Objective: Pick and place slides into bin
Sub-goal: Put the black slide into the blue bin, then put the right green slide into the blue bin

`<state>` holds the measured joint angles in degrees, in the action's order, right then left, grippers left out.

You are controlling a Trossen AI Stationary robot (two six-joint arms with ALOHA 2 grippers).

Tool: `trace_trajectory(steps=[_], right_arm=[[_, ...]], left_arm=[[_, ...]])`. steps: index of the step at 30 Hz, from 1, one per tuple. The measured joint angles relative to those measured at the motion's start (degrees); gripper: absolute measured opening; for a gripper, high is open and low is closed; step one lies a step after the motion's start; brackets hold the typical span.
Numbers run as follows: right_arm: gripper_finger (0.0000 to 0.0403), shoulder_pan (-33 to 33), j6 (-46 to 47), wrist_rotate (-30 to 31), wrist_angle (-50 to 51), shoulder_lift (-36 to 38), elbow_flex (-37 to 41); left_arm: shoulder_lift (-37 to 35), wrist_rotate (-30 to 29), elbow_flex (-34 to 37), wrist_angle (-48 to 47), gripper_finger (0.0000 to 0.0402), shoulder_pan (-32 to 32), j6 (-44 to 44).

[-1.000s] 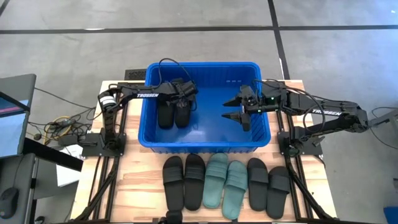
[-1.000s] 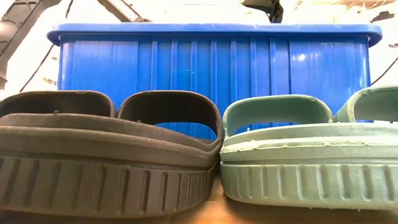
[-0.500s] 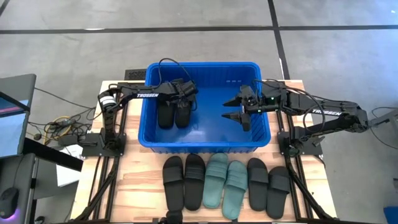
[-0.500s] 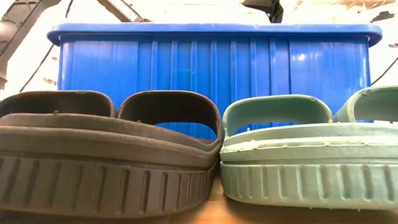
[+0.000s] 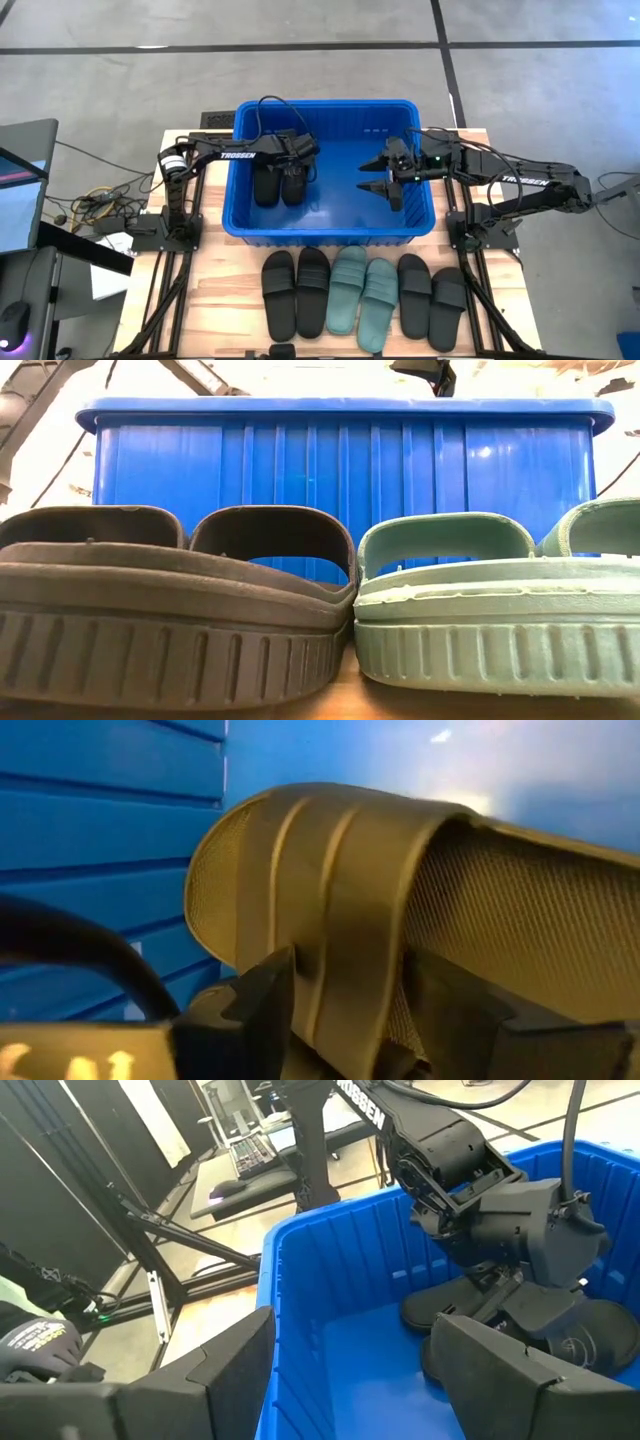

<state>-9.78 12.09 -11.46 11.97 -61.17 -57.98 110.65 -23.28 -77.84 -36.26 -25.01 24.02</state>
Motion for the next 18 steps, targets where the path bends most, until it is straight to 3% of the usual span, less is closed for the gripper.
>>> trace_trajectory(steps=[18], right_arm=[[0.0255,0.0,0.0,0.0,0.5,0.0,0.0]], left_arm=[[-2.7,-0.5,-10.6,-7.8,0.0172,2.6,-0.5]])
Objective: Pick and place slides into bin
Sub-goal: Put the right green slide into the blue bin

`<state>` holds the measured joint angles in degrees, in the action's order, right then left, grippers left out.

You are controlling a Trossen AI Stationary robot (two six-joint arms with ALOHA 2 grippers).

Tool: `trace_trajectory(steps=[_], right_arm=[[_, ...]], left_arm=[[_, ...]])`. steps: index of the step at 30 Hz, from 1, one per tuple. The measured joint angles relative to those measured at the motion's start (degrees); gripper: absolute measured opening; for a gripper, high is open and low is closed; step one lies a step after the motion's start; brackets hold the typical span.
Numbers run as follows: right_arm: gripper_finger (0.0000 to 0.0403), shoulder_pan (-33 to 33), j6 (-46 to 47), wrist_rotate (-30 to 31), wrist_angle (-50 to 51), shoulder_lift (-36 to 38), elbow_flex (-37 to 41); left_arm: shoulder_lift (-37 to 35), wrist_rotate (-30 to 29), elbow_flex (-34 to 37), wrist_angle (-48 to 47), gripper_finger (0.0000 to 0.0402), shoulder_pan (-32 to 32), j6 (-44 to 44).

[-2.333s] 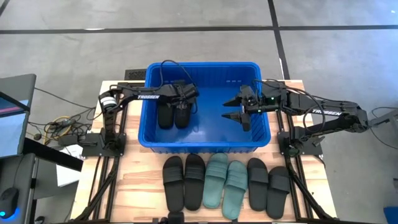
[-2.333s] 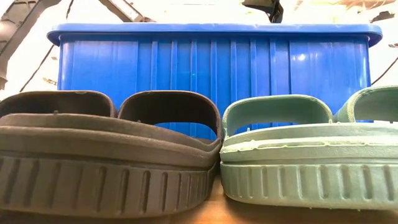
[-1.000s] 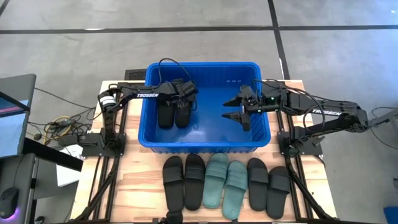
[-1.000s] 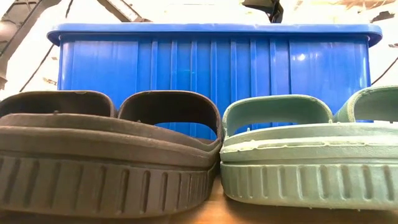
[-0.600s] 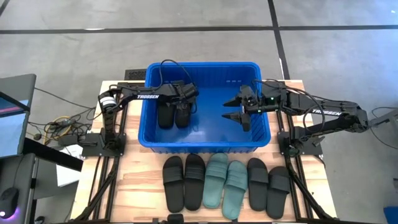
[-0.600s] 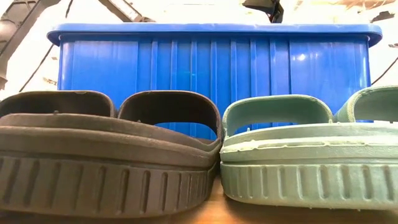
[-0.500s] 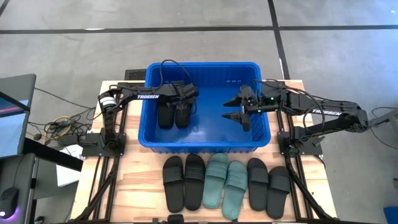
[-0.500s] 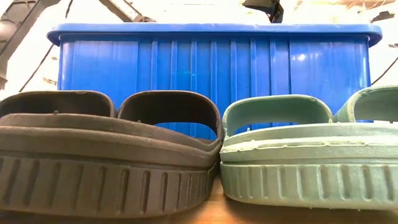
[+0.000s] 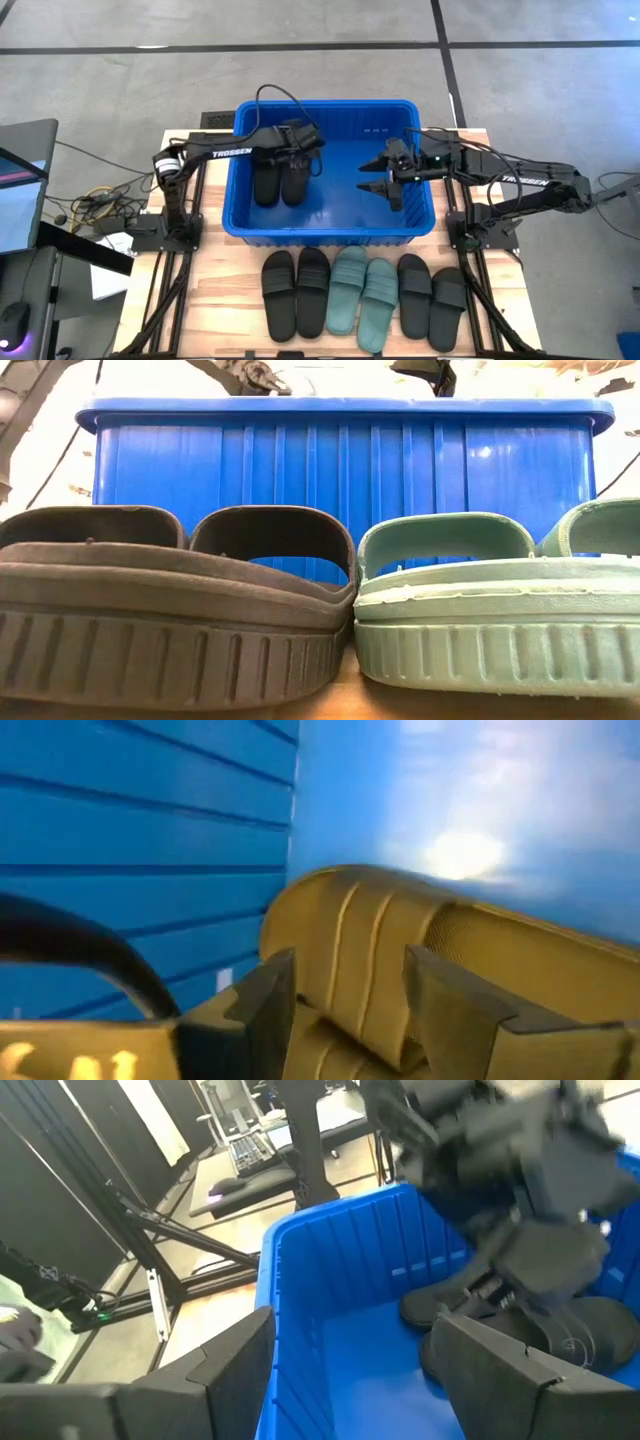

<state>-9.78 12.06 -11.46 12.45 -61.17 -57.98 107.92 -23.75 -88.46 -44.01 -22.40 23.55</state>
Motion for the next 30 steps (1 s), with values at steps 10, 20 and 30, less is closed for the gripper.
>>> trace_trajectory(steps=[10,20,30], right_arm=[[0.0255,0.0,-1.3,0.0,0.5,0.0,0.0],[0.0255,0.0,-1.9,-0.3,0.4,0.0,0.0],[0.0255,0.0,-2.0,-1.0,0.4,0.0,0.0]], left_arm=[[-2.6,0.5,-11.7,-9.9,0.0172,4.6,2.2],[-2.7,-16.4,-23.1,-15.6,0.0171,10.7,3.6],[-2.6,-34.1,-27.6,-18.8,0.0171,18.9,8.0]])
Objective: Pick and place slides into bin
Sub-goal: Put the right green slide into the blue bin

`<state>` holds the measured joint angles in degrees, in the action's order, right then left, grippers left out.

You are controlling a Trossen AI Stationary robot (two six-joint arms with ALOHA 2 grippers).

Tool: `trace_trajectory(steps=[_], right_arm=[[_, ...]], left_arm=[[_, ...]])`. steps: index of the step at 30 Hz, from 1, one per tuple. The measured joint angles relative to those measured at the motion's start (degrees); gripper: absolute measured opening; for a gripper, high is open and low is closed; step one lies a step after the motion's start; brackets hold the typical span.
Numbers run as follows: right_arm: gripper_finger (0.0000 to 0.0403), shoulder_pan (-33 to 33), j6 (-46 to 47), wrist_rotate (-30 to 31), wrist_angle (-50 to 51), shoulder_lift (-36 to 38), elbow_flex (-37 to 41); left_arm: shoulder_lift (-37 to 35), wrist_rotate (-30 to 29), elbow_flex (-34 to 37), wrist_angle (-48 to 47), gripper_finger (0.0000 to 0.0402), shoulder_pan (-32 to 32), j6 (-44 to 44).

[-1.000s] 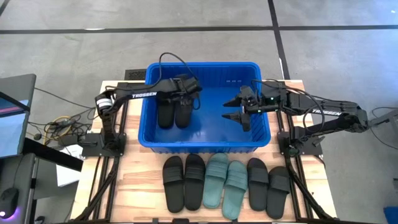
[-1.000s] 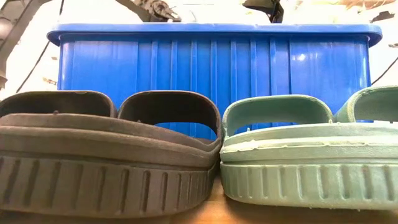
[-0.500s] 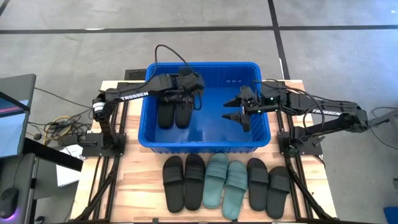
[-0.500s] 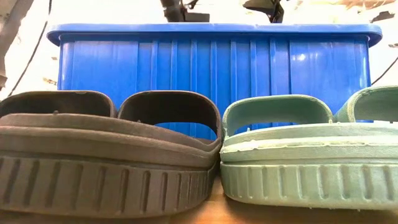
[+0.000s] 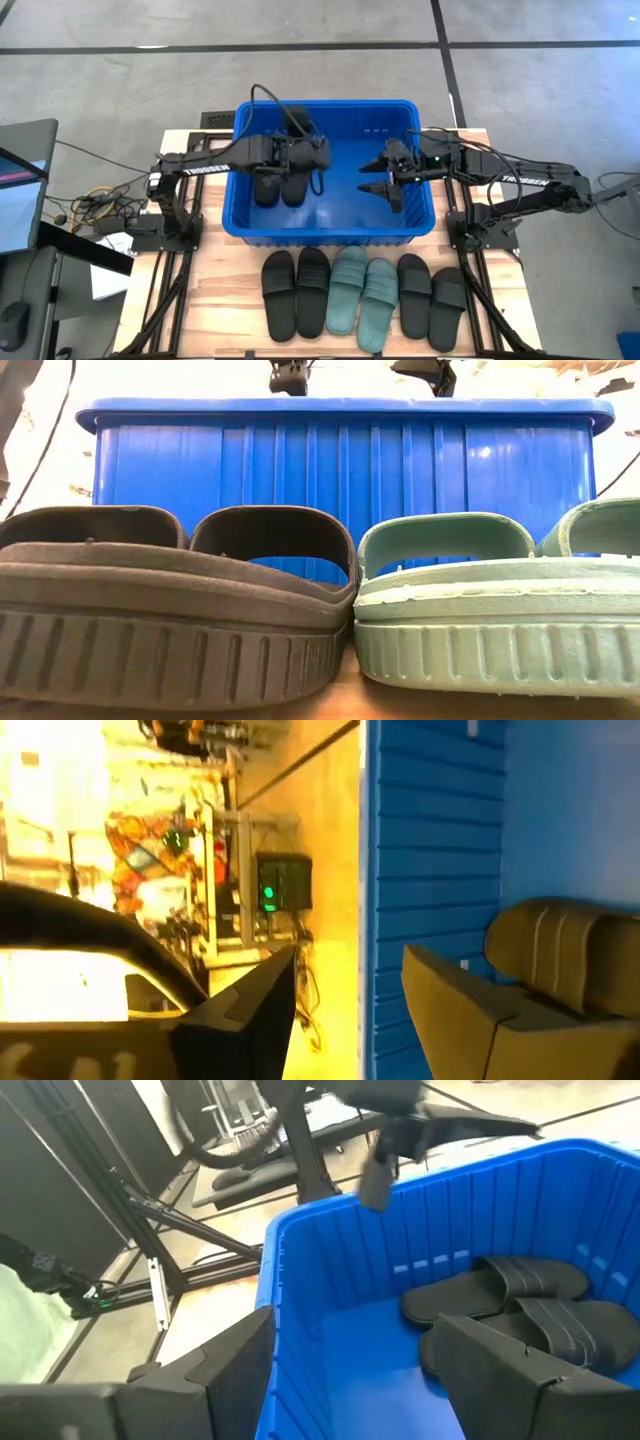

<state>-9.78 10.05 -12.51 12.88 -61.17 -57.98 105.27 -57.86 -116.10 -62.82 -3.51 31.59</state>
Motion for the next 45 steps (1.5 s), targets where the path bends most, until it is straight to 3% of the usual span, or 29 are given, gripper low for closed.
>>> trace_trajectory(steps=[8,18,27,35,39,41,45], right_arm=[[0.0255,0.0,-1.0,-1.1,0.0,0.0,0.0],[0.0255,0.0,-1.0,-2.2,0.0,0.0,0.0],[0.0255,0.0,-0.3,-2.7,-2.0,0.0,0.0],[0.0255,0.0,7.1,-2.7,-12.0,0.0,0.0],[0.0255,0.0,8.8,-2.7,-15.4,0.0,0.0],[0.0255,-0.3,11.3,-2.7,-16.8,0.0,0.0],[0.0255,-1.0,12.4,-2.7,-17.5,0.0,0.0]], left_arm=[[0.0,1.4,-4.5,-3.8,0.0171,7.0,-0.4],[0.0,13.7,-19.0,-9.6,0.0171,11.8,-13.1],[-10.1,30.1,-16.0,-6.7,0.0171,12.9,-22.6],[-16.0,26.3,-15.9,-8.0,0.0171,13.7,-28.0],[-17.8,23.7,-15.9,-8.6,0.0171,13.6,-37.5],[-18.4,25.1,-15.9,-8.5,0.0171,13.6,-41.5],[-18.8,35.3,-15.9,-10.8,0.0171,13.6,-37.1]])
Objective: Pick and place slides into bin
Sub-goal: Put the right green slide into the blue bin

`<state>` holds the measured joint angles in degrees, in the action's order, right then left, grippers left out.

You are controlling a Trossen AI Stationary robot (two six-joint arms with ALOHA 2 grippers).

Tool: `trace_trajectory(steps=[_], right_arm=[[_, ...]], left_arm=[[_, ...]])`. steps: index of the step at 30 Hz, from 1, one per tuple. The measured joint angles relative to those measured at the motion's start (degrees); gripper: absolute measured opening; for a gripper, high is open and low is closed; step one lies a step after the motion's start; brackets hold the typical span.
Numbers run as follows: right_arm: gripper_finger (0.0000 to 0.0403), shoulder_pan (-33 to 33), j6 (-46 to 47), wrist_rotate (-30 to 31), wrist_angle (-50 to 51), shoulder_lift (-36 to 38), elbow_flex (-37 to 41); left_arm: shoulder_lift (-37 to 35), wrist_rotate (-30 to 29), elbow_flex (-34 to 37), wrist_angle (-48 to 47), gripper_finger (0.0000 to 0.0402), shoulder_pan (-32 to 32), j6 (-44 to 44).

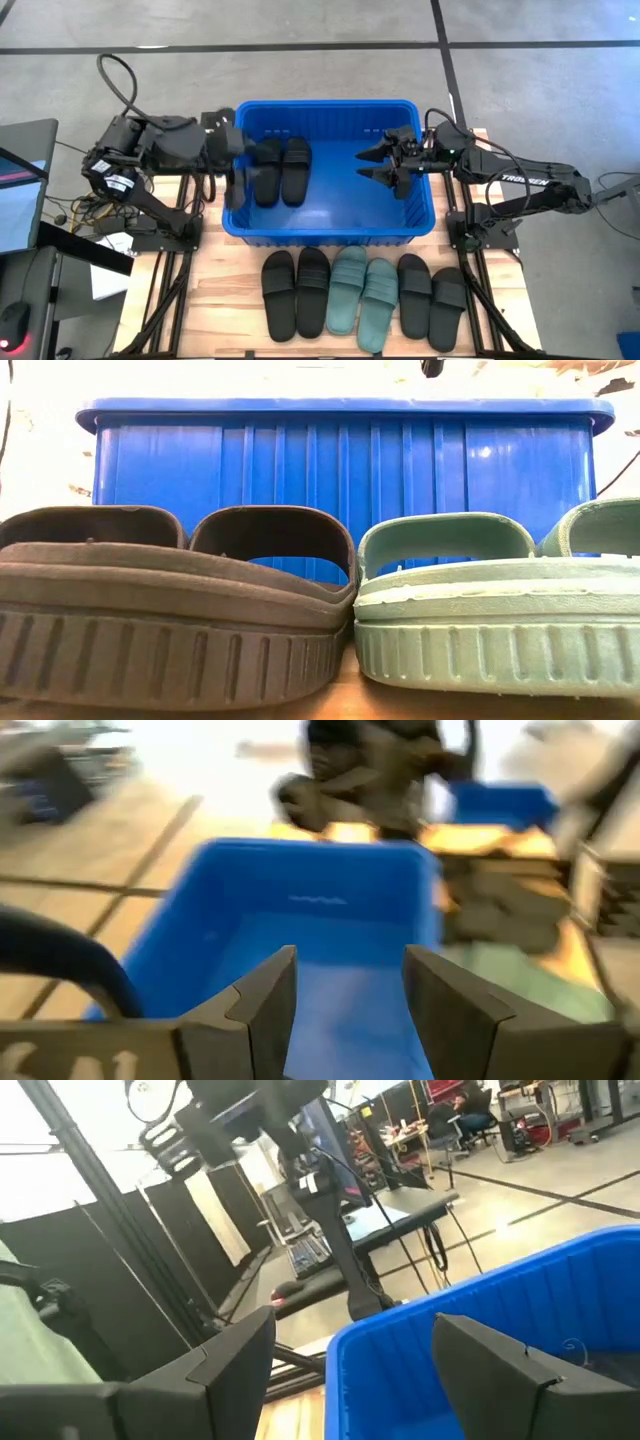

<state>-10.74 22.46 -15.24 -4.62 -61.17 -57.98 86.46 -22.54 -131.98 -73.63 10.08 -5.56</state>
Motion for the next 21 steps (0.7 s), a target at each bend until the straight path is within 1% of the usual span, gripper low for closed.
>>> trace_trajectory(steps=[2,9,16,21], right_arm=[[0.0255,0.0,-0.9,-0.7,-0.7,0.0,0.0],[0.0255,0.3,-9.4,-1.4,0.2,0.1,0.0],[0.0255,3.5,-20.8,-1.4,5.3,3.6,0.0],[0.0255,5.9,-24.4,-1.2,10.2,8.4,0.0]], left_arm=[[0.5,2.9,0.0,-1.6,0.0171,0.1,0.8],[2.9,2.7,0.1,-9.6,0.0171,-1.5,0.5],[3.5,2.7,0.0,-9.4,0.0171,-1.4,3.2],[3.3,1.2,0.0,-9.4,0.0171,-1.4,3.4]])
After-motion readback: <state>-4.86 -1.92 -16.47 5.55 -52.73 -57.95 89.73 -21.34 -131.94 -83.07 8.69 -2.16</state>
